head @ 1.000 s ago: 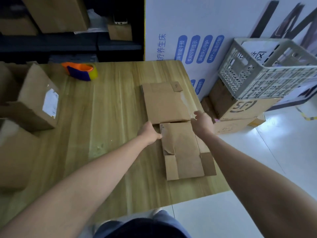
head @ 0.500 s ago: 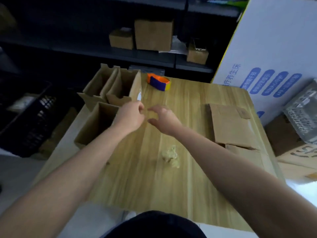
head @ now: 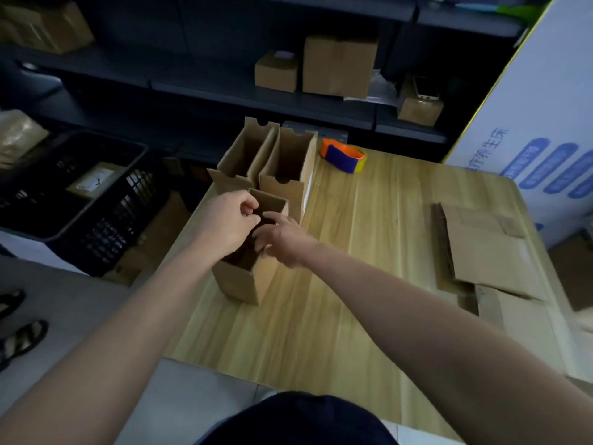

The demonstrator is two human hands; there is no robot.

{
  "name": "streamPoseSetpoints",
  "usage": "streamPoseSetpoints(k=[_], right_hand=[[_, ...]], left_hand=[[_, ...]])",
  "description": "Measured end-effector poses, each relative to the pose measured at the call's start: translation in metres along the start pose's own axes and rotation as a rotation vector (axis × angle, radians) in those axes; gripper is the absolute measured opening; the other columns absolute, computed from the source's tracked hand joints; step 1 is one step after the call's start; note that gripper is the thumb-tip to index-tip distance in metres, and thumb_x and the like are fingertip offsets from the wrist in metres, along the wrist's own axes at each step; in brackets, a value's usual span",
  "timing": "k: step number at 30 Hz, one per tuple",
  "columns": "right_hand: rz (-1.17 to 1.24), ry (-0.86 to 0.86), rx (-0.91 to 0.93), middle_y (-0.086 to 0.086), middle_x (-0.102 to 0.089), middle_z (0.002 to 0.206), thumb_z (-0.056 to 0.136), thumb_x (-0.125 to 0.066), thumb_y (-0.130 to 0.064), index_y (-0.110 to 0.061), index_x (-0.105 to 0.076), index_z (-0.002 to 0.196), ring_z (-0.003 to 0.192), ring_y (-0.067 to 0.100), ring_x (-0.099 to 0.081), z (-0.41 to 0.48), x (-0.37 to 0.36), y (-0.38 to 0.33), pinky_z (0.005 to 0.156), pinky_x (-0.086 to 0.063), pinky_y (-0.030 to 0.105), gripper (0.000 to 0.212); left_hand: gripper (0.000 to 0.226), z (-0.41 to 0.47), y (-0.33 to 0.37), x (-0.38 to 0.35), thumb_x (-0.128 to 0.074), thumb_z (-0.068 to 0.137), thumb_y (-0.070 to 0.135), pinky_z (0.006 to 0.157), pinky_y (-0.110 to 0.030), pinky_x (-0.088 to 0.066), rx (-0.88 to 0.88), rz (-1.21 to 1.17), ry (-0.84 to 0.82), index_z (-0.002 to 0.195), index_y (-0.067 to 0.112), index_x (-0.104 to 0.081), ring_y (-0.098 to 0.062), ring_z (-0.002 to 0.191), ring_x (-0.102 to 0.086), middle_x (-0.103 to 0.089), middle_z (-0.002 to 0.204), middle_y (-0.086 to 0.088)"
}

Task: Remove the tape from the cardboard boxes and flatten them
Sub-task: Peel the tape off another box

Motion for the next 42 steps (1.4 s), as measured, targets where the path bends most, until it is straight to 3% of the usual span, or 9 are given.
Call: streamPoseSetpoints(k=[4,11,17,20,25,31,33,39,42], right_hand=[[0.233,0.289,0.124,0.005,-0.063,0.116,0.087,-0.061,-0.003,-0.012,-0.069,0.105,0.108,0.013,-0.053,-0.010,0.016,0.002,0.092,-0.043,0.017,0.022],[0.676,0.407,-0.210,-0.008,-0.056,0.081,0.094,-0.050,-0.008,-0.018,-0.062,0.095,0.075,0.005,-0.050,-0.059,0.068,0.052,0.070,-0.038,0.016,0.015],[0.888,0.791,-0.502,-0.009,-0.055,0.071,0.096,-0.048,-0.009,-0.022,-0.056,0.077,0.063,0.004,-0.047,-0.129,0.097,0.112,0.057,-0.040,0.012,0.025],[0.956,0.937,-0.605,0.000,-0.052,0.074,0.095,-0.048,-0.008,-0.008,-0.055,0.081,0.066,0.010,-0.043,-0.165,0.102,0.142,0.061,-0.037,0.019,0.016],[1.073,1.100,-0.716,-0.001,-0.038,0.067,0.094,-0.050,-0.008,-0.014,-0.047,0.076,0.060,0.009,-0.030,-0.216,0.101,0.174,0.056,-0.024,0.024,0.019],[1.180,1.169,-0.778,-0.003,-0.039,0.067,0.096,-0.048,-0.010,-0.020,-0.044,0.068,0.065,0.010,-0.032,-0.262,0.093,0.197,0.062,-0.025,0.026,0.030],[1.168,1.156,-0.796,-0.002,-0.040,0.068,0.096,-0.047,-0.012,-0.018,-0.046,0.071,0.065,0.010,-0.034,-0.277,0.090,0.203,0.061,-0.027,0.024,0.027],[1.073,1.147,-0.936,-0.002,-0.050,0.083,0.097,-0.047,-0.016,-0.015,-0.057,0.095,0.077,0.013,-0.044,-0.306,0.086,0.219,0.065,-0.035,0.025,0.011],[0.784,1.150,-1.000,0.001,-0.052,0.116,0.090,-0.055,-0.012,-0.014,-0.050,0.125,0.109,0.018,-0.050,-0.318,0.092,0.229,0.090,-0.043,0.031,0.035]], left_hand=[[0.027,0.003,0.018,0.004,-0.062,0.089,0.019,0.079,-0.022,-0.045,-0.089,-0.041,-0.001,0.116,0.020,-0.061,-0.013,0.100,-0.059,-0.064,0.111,0.000],[0.023,0.009,0.078,-0.003,-0.062,0.090,0.021,0.071,-0.007,-0.032,-0.336,-0.075,0.097,0.112,0.019,-0.062,-0.004,0.094,-0.050,-0.061,0.111,0.003],[0.037,0.017,0.130,-0.040,-0.066,0.085,0.029,0.098,-0.024,-0.033,-0.460,-0.109,0.079,0.119,0.017,-0.058,-0.016,0.118,-0.044,-0.052,0.123,0.000],[0.058,0.023,0.152,-0.060,-0.072,0.079,0.036,0.103,-0.025,-0.024,-0.475,-0.134,0.025,0.129,0.015,-0.050,-0.020,0.125,-0.035,-0.044,0.132,-0.003],[0.100,0.033,0.178,-0.101,-0.077,0.072,0.044,0.114,-0.034,-0.019,-0.334,-0.241,-0.261,0.147,0.017,-0.018,-0.019,0.139,-0.018,-0.015,0.152,-0.003],[0.102,0.041,0.204,-0.150,-0.081,0.072,0.024,0.101,-0.028,-0.032,-0.195,-0.576,-0.477,0.148,0.021,-0.013,-0.012,0.123,-0.034,-0.028,0.148,-0.005],[0.109,0.042,0.213,-0.164,-0.085,0.065,0.025,0.108,-0.033,-0.032,-0.152,-0.653,-0.545,0.148,0.023,-0.015,-0.017,0.129,-0.036,-0.028,0.148,-0.006],[0.109,0.041,0.236,-0.202,-0.088,0.057,0.019,0.106,-0.037,-0.040,-0.177,-0.779,-0.666,0.141,0.024,-0.020,-0.020,0.123,-0.046,-0.041,0.135,-0.005],[0.118,0.037,0.245,-0.219,-0.088,0.044,0.027,0.110,-0.040,-0.035,-0.254,-0.739,-0.607,0.139,0.027,-0.017,-0.022,0.132,-0.037,-0.027,0.144,-0.007]])
Point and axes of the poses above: each hand's wrist, its own z-axis towards the middle knuckle, its own x-axis out of the back of the hand, y = z × x, the point moved 1 cm from there along z, towards the middle knuckle
